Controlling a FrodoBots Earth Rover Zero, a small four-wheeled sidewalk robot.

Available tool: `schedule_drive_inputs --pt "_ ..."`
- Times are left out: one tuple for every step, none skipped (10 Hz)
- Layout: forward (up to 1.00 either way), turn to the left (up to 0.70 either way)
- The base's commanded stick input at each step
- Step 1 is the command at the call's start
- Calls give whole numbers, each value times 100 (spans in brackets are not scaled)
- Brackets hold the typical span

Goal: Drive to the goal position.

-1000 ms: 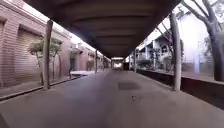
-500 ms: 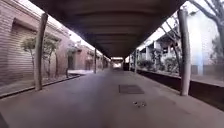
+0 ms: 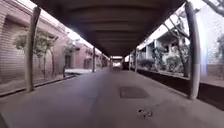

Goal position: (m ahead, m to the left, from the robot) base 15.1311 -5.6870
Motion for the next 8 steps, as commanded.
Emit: schedule_drive_inputs --pt "70 0" --pt "70 0" --pt "70 0" --pt "70 0" --pt "70 0" --pt "70 0" --pt "70 0" --pt "70 0"
